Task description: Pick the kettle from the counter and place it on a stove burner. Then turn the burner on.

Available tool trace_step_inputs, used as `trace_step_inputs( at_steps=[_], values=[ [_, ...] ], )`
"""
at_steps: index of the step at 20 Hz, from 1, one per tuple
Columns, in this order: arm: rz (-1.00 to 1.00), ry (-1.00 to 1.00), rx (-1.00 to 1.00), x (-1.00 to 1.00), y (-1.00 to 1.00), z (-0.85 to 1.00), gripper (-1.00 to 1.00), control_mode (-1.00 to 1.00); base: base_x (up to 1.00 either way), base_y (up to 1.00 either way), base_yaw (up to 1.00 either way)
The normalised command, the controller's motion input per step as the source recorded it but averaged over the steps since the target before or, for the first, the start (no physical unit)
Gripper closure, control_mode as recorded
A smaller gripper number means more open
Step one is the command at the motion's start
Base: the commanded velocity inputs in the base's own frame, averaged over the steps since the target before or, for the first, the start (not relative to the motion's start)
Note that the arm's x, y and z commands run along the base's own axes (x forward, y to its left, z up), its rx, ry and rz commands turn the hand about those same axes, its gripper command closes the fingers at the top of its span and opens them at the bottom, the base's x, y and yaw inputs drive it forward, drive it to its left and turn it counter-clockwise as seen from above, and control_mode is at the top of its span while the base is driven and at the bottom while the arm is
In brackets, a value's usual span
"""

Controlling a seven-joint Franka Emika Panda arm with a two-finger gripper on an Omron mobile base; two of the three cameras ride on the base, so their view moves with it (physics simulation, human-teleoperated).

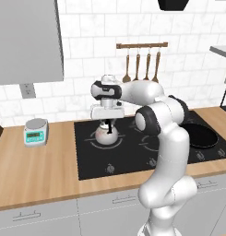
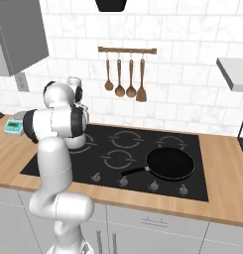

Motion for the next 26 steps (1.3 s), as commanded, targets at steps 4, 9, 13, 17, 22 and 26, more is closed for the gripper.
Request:
trace_step_inputs(
  at_steps=[4, 9, 13, 17, 22, 26],
  values=[
    [0.0, 0.0, 0.0, 0.0, 0.0, 0.0, -1.0, -1.0, 0.0, 0.0, 0.0],
    [0.0, 0.0, 0.0, -0.07, 0.0, 0.15, -1.0, -1.0, 0.0, 0.0, 0.0],
    [0.0, 0.0, 0.0, -0.17, 0.0, 0.26, -1.0, -1.0, 0.0, 0.0, 0.0],
    [0.0, -0.04, 0.0, -0.28, -0.07, 0.42, -1.0, -1.0, 0.0, 0.0, 0.0],
    [-0.03, -0.1, 0.0, -0.92, -0.26, 0.29, -1.0, -1.0, 0.0, 0.0, 0.0],
    [-0.03, -0.19, 0.0, -1.0, -0.3, 0.2, -1.0, -1.0, 0.0, 0.0, 0.0]
  ],
)
